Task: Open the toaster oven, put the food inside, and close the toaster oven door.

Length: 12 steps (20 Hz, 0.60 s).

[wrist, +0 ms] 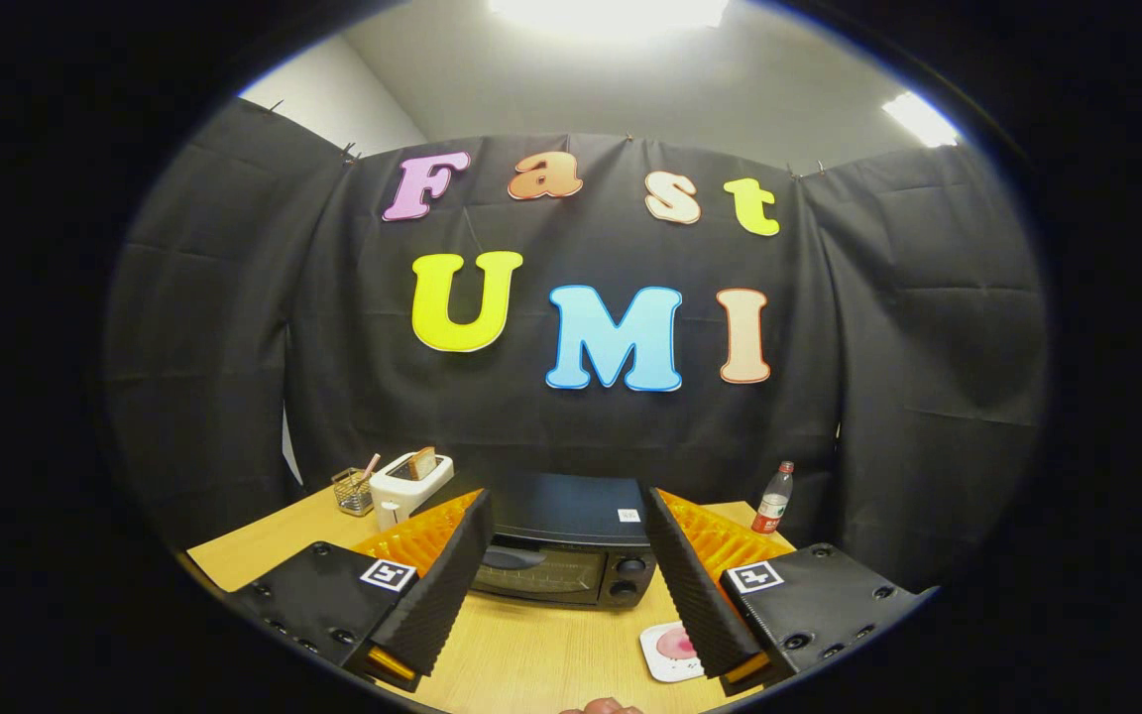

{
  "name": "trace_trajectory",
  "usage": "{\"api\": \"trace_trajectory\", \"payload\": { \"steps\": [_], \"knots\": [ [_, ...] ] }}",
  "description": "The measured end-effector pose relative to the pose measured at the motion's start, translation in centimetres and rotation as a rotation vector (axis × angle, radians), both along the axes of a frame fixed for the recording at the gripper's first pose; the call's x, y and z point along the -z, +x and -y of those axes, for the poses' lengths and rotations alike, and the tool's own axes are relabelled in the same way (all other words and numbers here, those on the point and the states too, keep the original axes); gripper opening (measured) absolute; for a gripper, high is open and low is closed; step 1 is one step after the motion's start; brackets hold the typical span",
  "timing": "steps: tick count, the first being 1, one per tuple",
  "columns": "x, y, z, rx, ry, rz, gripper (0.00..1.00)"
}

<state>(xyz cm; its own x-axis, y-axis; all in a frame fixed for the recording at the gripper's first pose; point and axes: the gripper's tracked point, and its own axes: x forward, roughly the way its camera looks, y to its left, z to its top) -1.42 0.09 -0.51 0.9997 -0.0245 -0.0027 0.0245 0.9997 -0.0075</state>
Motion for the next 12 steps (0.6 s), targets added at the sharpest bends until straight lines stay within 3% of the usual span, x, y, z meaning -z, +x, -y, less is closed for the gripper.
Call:
{"api": "trace_trajectory", "payload": {
  "steps": [12],
  "knots": [
    [-0.4,-0.6,-1.3,0.012,-0.001,0.007,0.98]
  ]
}}
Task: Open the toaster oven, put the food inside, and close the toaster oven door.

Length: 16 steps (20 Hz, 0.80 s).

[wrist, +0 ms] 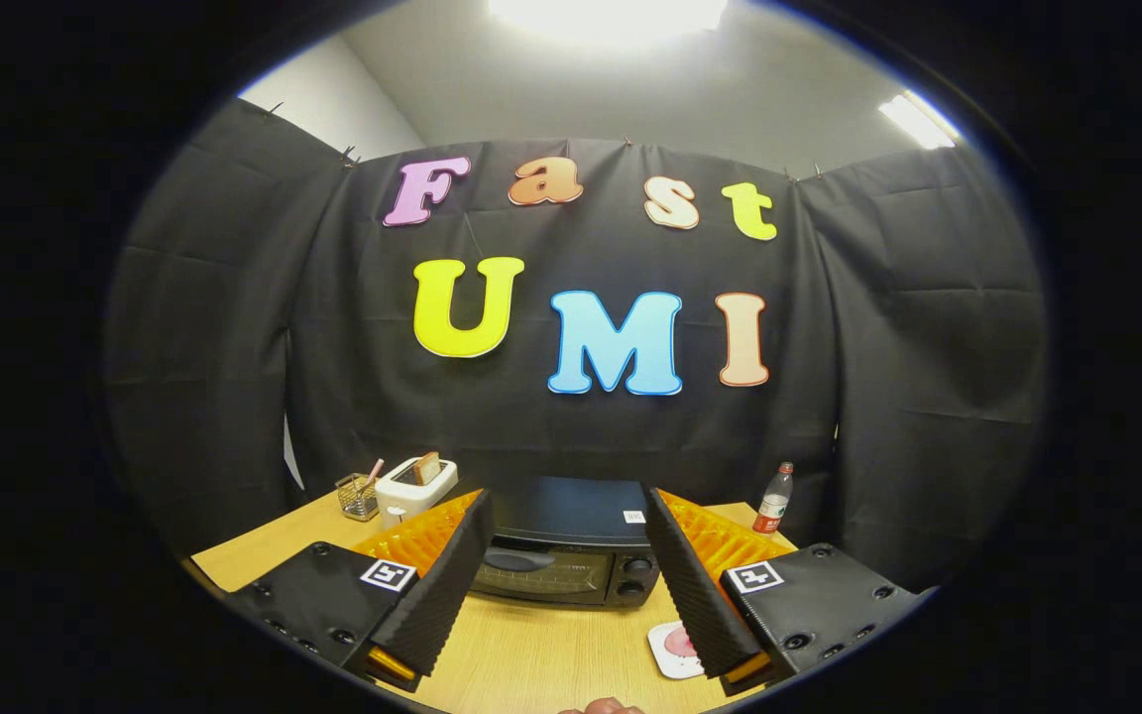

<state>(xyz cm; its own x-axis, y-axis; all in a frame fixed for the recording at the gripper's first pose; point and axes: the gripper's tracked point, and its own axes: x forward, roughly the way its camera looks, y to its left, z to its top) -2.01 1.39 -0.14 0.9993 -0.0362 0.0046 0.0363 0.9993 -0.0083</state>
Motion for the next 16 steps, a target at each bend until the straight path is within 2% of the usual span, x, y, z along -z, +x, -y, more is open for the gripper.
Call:
{"api": "trace_trajectory", "payload": {
  "steps": [12,16],
  "knots": [
    [-0.1,1.2,-3.4,-0.046,-0.027,-0.040,0.98],
    [-0.1,2.9,-4.1,-0.053,-0.041,-0.052,0.98]
  ]
}}
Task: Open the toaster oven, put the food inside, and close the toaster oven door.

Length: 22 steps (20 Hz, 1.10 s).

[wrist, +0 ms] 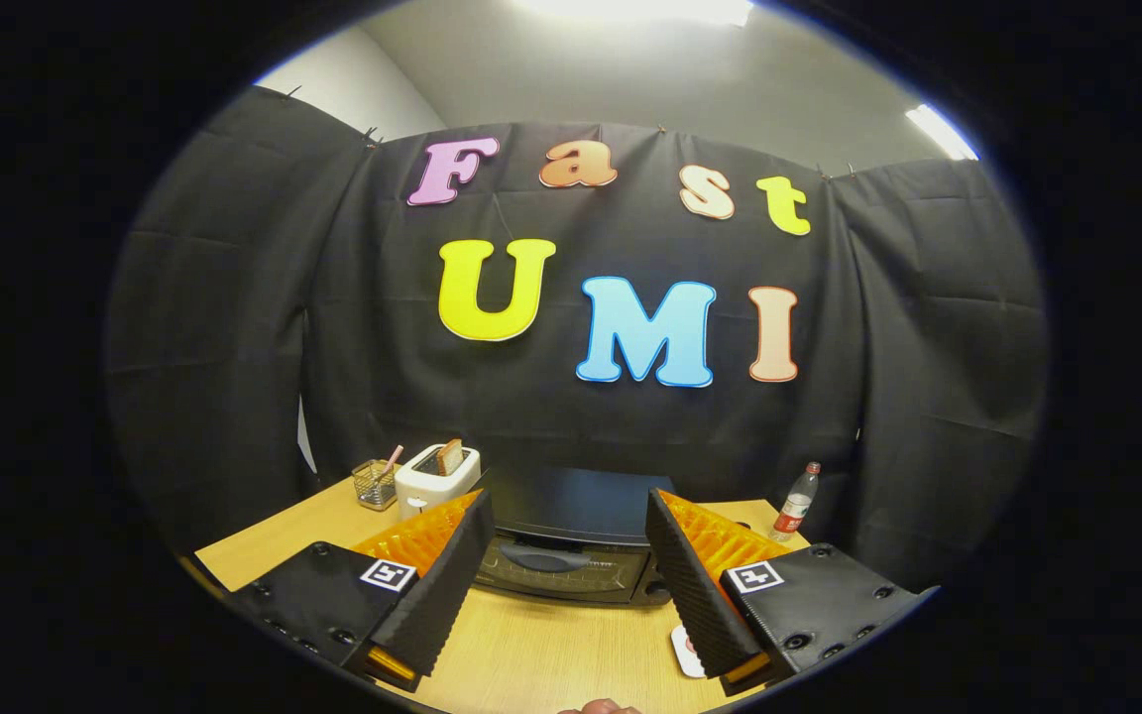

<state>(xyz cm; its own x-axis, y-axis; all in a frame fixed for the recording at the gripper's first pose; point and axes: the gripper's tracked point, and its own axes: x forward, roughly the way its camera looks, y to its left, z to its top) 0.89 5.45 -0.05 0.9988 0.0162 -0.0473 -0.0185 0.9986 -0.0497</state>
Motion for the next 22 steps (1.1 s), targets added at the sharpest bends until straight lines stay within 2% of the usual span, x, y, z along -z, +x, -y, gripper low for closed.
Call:
{"api": "trace_trajectory", "payload": {
  "steps": [4,11,22],
  "knots": [
    [0.9,3.1,-0.5,-0.017,-0.001,-0.044,0.98],
    [4.4,8.1,-0.3,0.007,-0.011,-0.131,0.98],
    [10.1,12.8,-1.9,-0.004,0.047,-0.268,0.98]
  ]
}}
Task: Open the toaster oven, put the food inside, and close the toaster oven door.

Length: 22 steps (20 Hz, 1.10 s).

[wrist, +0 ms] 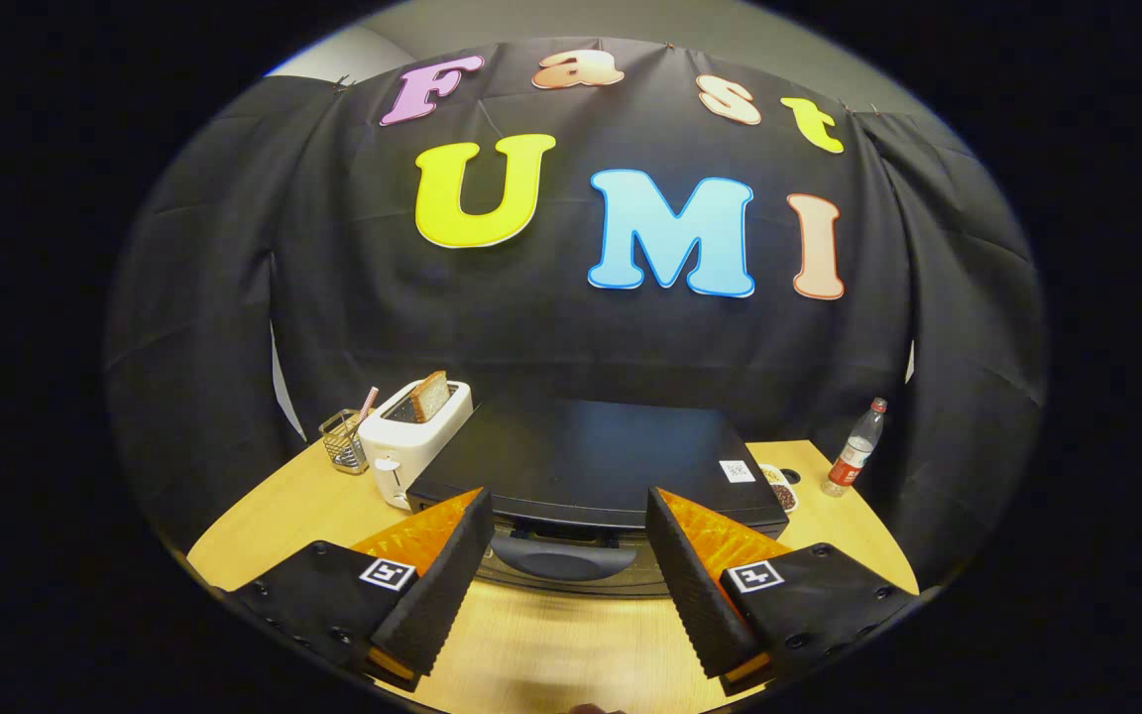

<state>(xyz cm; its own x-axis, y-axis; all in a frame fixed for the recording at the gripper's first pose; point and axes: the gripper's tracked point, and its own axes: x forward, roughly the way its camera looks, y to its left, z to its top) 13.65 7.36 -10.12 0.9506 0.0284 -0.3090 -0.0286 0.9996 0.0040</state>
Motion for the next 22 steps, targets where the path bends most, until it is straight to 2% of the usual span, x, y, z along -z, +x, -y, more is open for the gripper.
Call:
{"api": "trace_trajectory", "payload": {
  "steps": [6,15,22],
  "knots": [
    [3.0,2.1,0.1,0.032,-0.036,-0.049,0.99],
    [6.4,4.0,0.8,0.091,0.047,-0.131,0.98],
    [7.0,2.8,0.5,0.082,0.054,-0.153,0.99]
  ]
}}
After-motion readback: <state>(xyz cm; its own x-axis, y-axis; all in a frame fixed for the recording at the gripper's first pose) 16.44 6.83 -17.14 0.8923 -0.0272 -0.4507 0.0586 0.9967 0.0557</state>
